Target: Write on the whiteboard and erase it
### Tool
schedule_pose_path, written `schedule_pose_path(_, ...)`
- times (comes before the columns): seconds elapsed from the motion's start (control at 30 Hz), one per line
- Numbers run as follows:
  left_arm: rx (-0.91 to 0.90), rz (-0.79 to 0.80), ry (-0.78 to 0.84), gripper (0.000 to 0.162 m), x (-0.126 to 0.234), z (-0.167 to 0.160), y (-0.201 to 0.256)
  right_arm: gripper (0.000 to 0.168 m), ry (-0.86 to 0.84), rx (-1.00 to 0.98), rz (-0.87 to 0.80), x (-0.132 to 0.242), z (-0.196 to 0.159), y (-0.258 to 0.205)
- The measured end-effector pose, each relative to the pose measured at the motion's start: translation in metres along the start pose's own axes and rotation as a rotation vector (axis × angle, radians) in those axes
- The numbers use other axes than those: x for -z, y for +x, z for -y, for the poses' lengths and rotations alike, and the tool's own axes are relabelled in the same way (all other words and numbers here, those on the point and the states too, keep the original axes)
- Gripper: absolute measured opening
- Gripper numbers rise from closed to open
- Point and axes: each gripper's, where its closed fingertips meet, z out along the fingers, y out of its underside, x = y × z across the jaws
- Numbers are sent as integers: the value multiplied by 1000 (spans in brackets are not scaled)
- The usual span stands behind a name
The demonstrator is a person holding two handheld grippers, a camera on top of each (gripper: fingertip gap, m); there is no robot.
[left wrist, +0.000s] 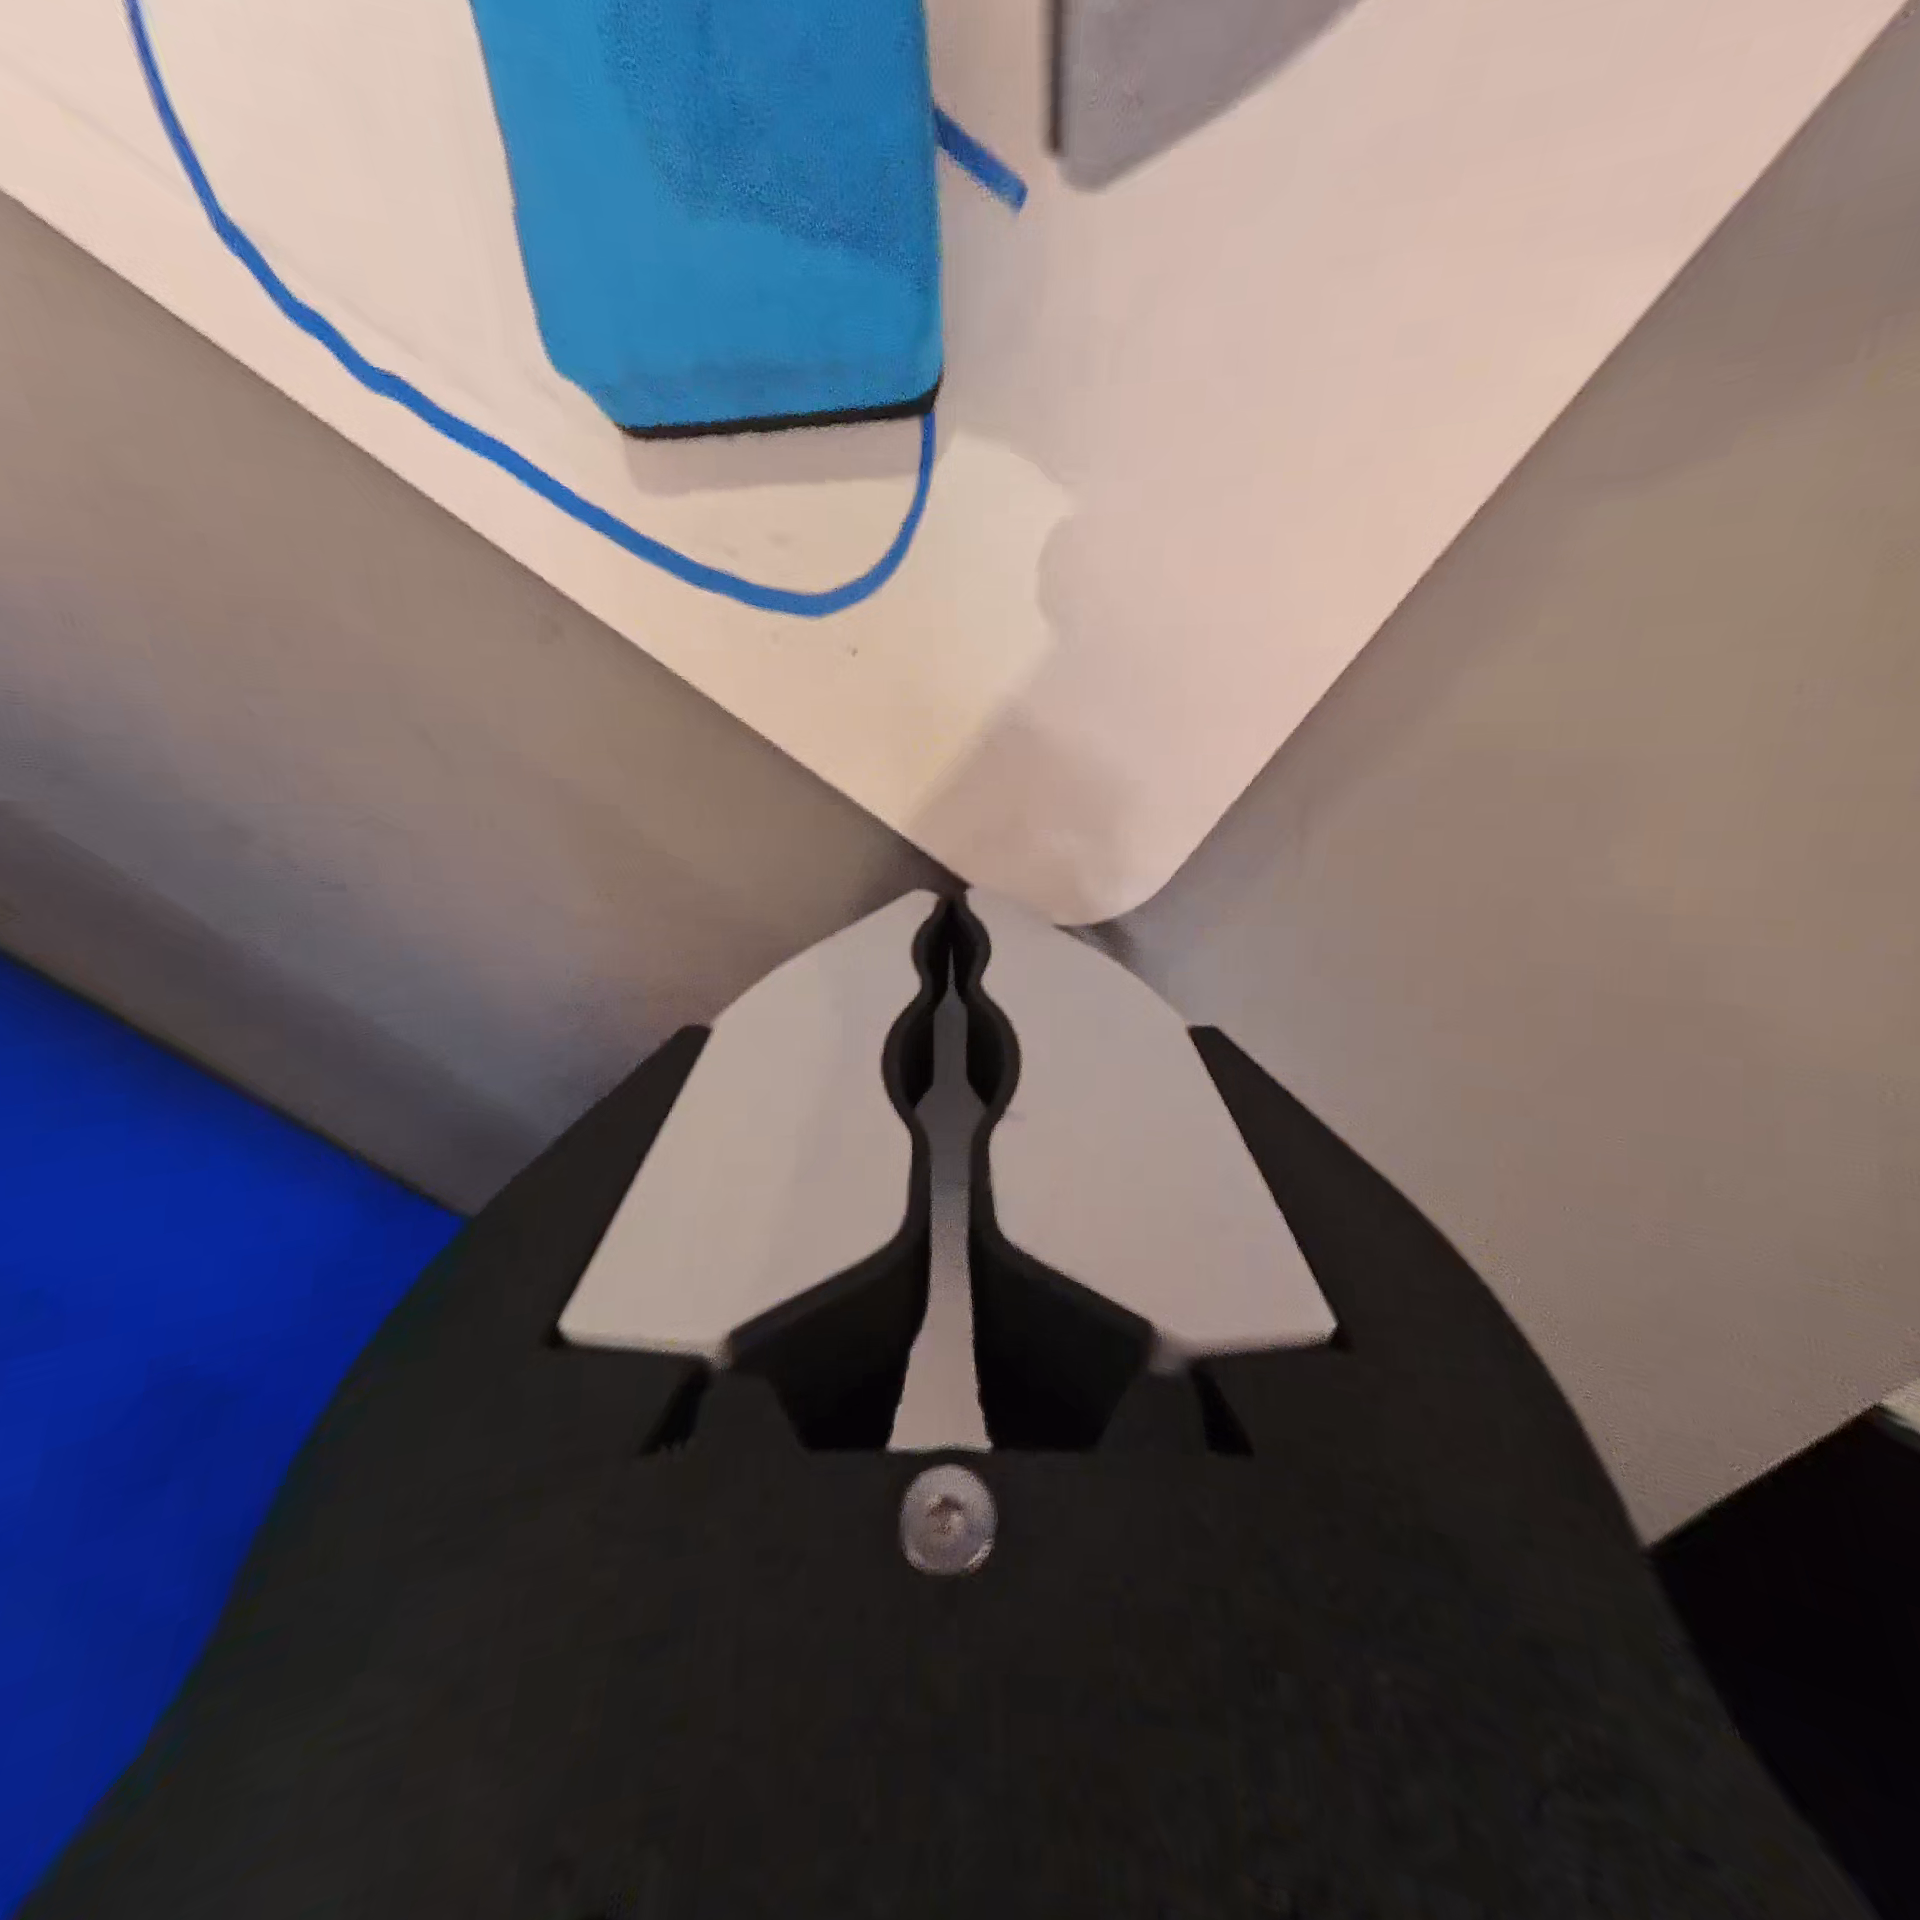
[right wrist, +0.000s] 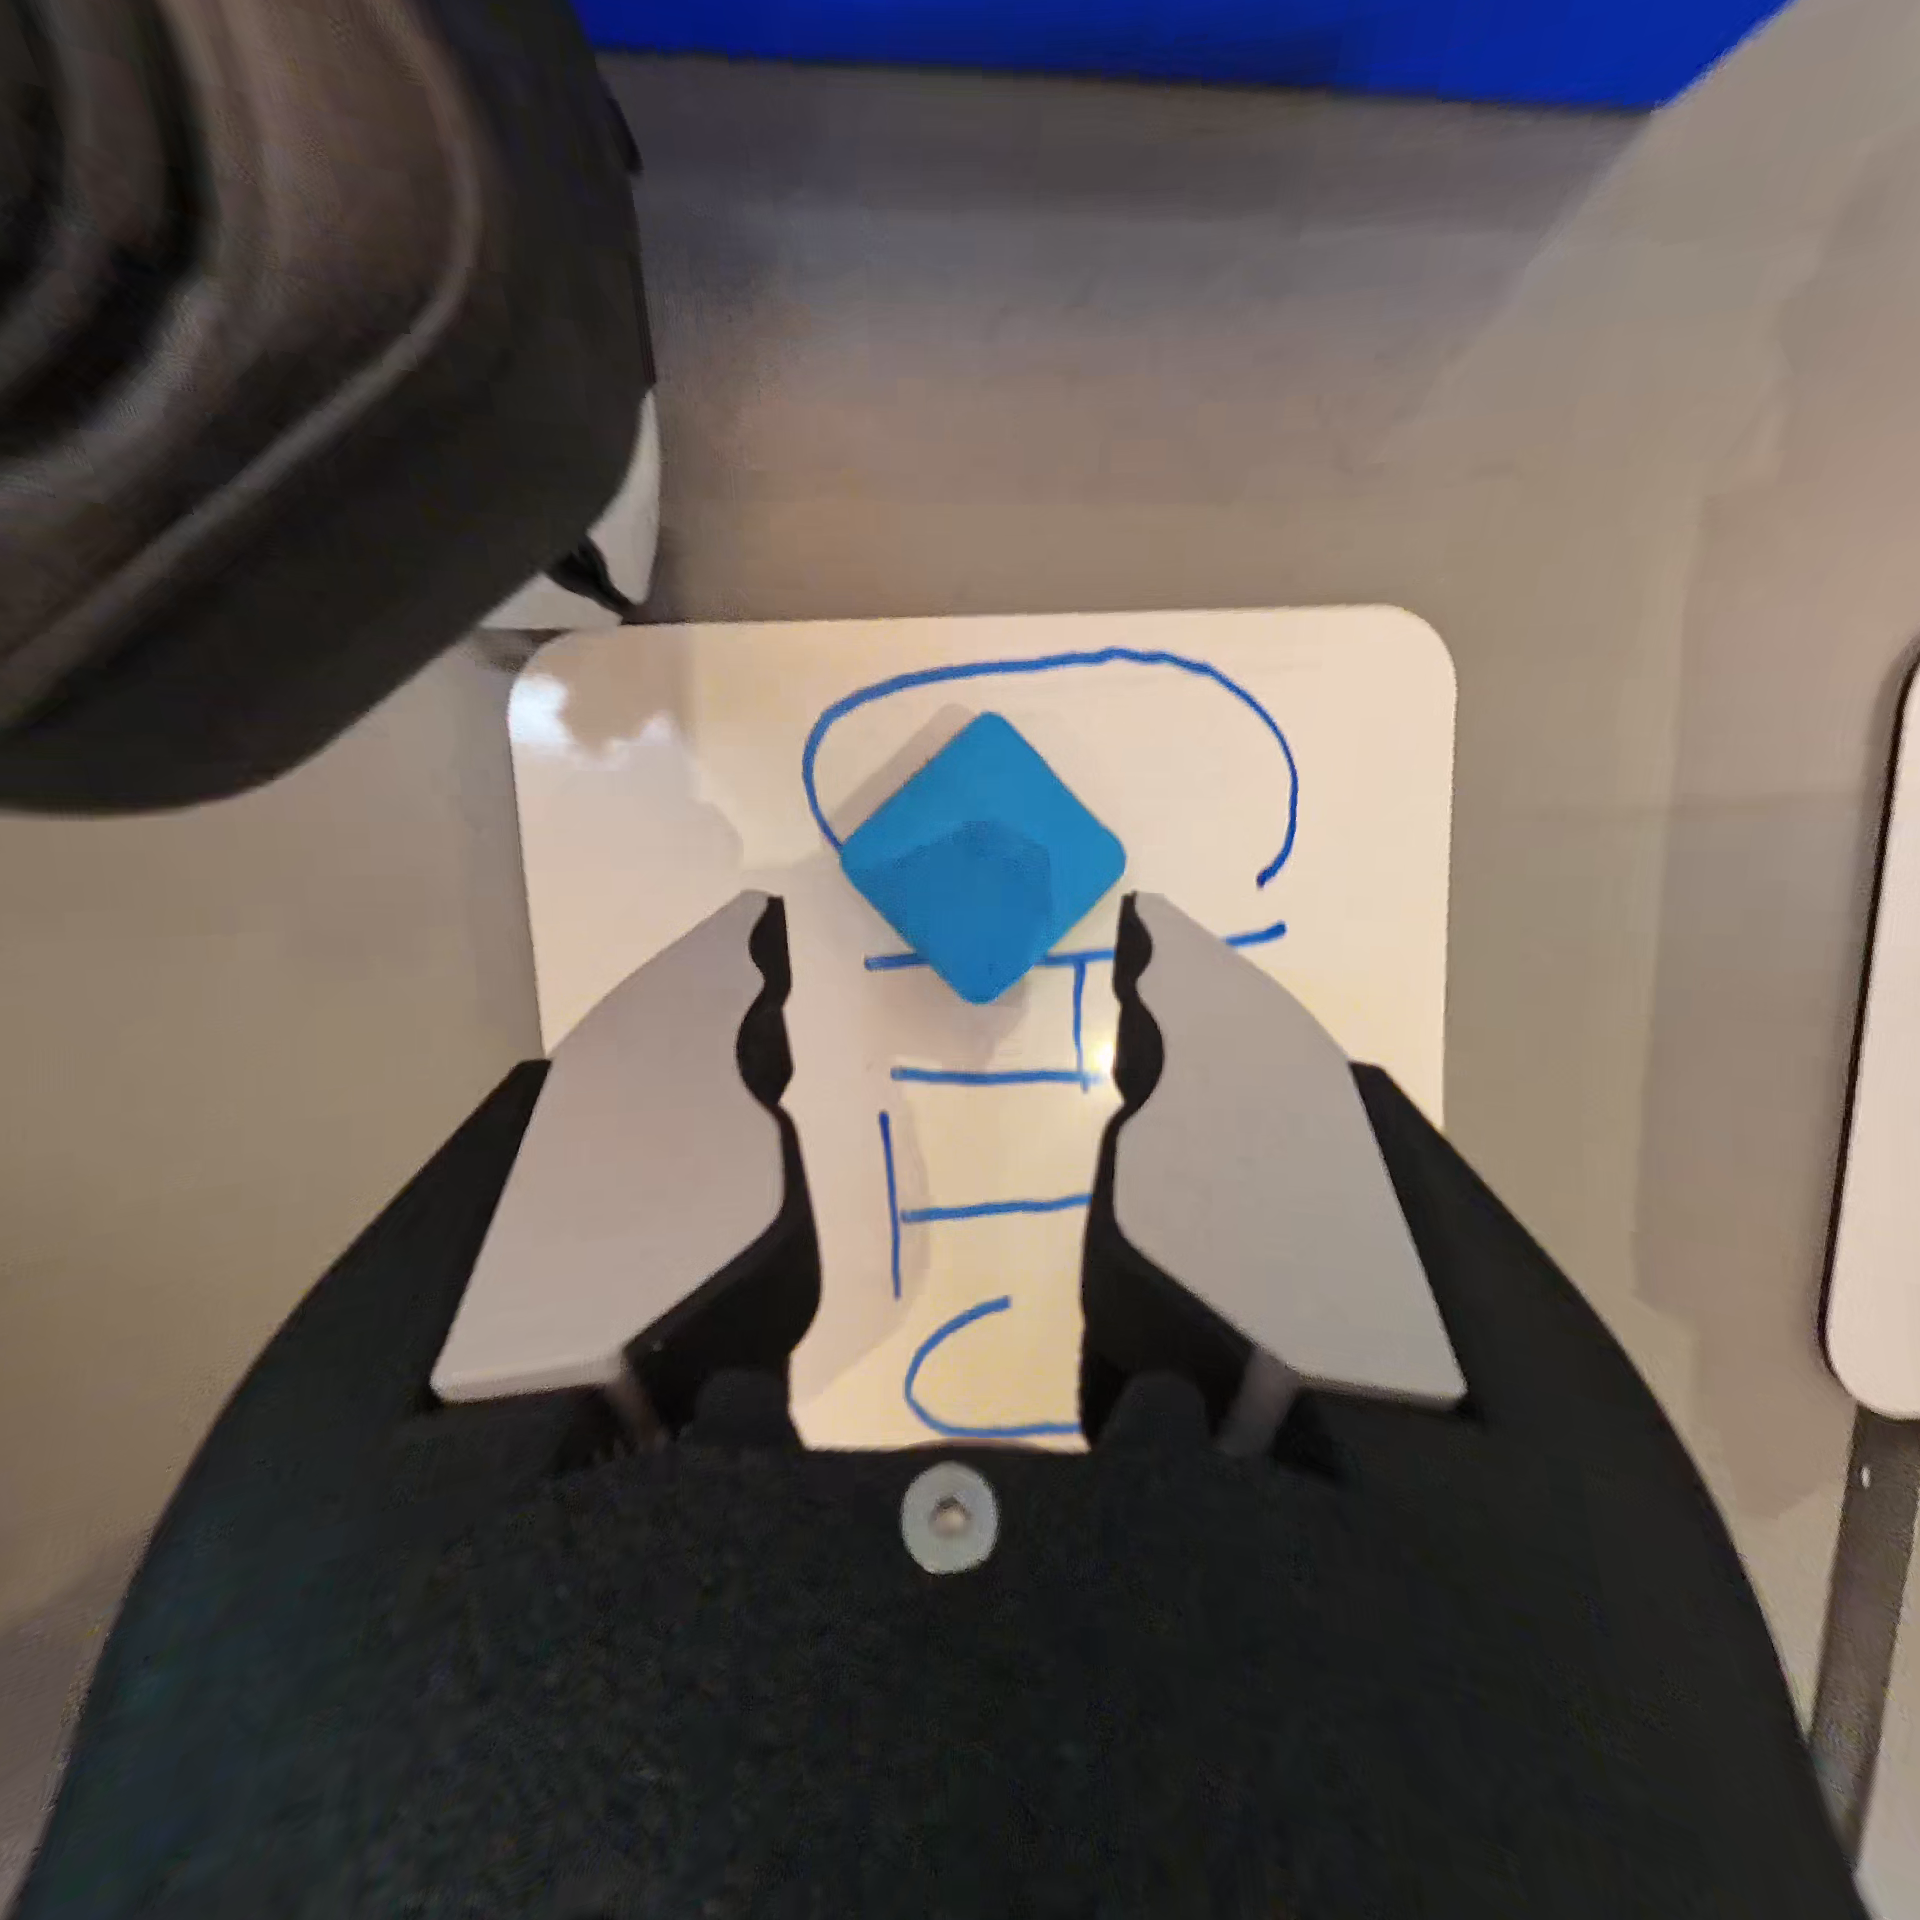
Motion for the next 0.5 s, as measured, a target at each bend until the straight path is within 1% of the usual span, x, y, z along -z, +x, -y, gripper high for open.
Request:
schedule_pose_path(0.1, -34, -8, 28, 0, 0, 4, 1, 58, -19, 14, 30, -12, -7, 9)
schedule_pose_path(0.17, 6, -15, 106, 0, 8, 13, 4, 56, -1, 4, 68, -18, -13, 8)
schedule_pose_path(0.23, 32, -85, 204, 0, 22, 28, 17, 64, -5, 4, 90, -21, -19, 8)
schedule_pose_path(0.27, 23, -111, 196, 0, 24, 29, 24, 63, -1, 17, 98, -22, -21, 8)
schedule_pose_path(0.3, 5, -95, 168, 0, 22, 27, 25, 64, 9, 38, 104, -22, -21, 7)
schedule_pose_path(0.33, -13, -77, 141, 0, 18, 26, 25, 65, 17, 64, 101, -23, -21, 7)
schedule_pose_path(0.43, -21, -96, 84, 0, 1, 21, 27, 70, 26, 140, 71, -26, -18, 9)
schedule_pose_path(0.5, 3, -116, 122, 0, -2, 26, 27, 67, 44, 168, 60, -30, -15, 11)
